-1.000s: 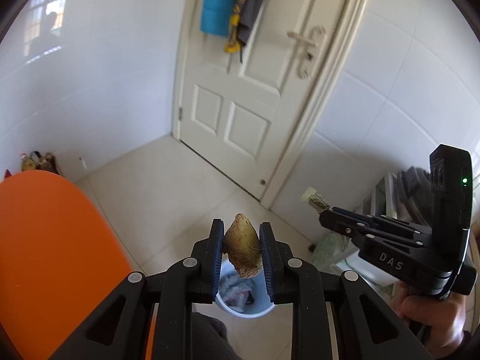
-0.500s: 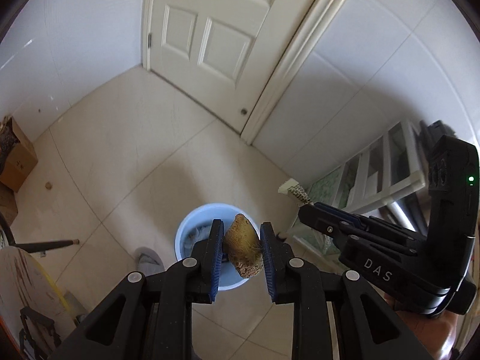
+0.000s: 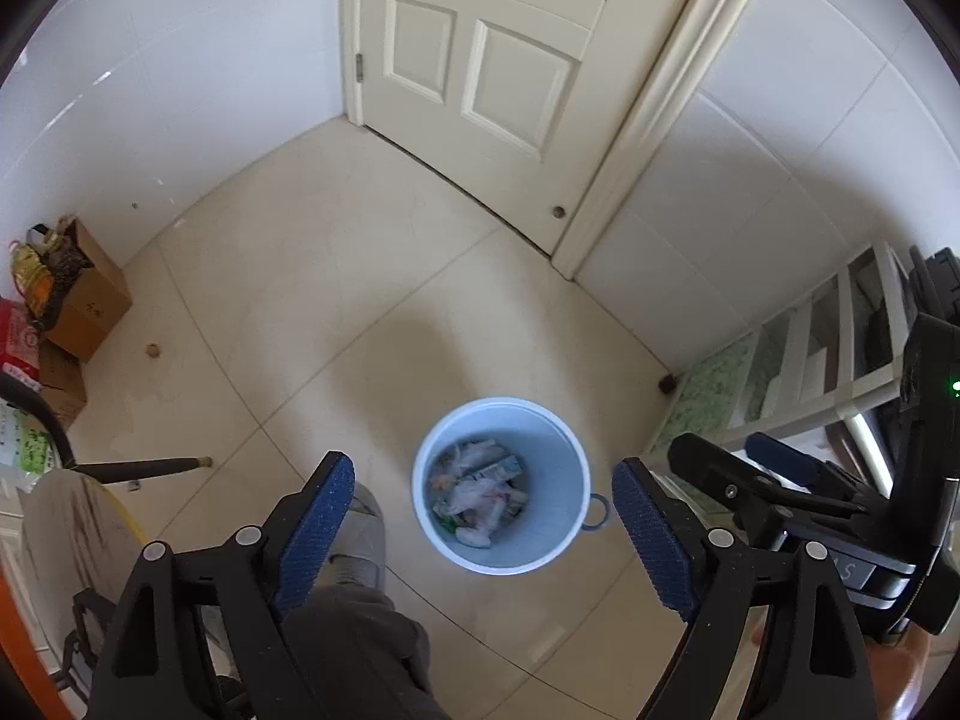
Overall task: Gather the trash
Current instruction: 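Carry the wrapper and ball to the blue bucket and release both, then return both grippers to the orange table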
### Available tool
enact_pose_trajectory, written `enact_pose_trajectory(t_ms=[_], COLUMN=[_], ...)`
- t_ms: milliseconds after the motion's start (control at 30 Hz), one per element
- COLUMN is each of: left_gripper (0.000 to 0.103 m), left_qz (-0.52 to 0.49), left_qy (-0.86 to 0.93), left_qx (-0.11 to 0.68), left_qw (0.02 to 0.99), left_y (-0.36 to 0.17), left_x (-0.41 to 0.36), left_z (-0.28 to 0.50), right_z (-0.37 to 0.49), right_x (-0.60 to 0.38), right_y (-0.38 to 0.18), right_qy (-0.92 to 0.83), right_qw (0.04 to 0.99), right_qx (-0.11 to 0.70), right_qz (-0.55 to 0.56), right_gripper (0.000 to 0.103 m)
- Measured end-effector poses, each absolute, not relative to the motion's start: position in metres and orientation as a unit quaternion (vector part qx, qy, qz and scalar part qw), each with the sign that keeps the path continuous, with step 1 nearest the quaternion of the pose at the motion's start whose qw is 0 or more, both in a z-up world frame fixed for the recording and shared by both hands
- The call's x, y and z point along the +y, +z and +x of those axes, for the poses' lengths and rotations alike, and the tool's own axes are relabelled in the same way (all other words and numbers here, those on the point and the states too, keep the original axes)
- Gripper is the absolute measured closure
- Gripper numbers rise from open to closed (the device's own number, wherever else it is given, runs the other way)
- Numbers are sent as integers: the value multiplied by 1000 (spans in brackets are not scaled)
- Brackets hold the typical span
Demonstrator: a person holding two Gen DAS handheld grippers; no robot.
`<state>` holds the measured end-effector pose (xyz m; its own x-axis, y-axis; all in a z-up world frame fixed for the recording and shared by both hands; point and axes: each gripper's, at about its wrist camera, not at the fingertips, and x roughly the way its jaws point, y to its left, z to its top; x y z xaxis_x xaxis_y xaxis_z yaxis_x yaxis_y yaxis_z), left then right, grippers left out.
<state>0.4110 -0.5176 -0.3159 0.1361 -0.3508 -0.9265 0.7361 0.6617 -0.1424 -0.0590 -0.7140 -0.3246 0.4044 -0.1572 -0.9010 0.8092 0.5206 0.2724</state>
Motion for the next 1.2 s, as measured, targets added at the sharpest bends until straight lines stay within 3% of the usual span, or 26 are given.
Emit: enact_pose_trajectory(t_ms=[300,600,1200], left_gripper=[17,13,9], left_qz=[164,109,-3], left_qy=[-368,-363,-279], left_qx=[504,443,323], left_qw=[764,813,904], left_y=[-263,-186,-72], left_x=[-473,-382,-133], left_z=[380,352,286], right_z=[-57,-30,54], right_x=[-693,-644,-499], right_y=[-298,-221,-101], right_qy=[-343,-320,-222], right_qw=[758,809,900], right_qx=[424,387,319], right_qz=[357,306,195], right_gripper=[0,0,0])
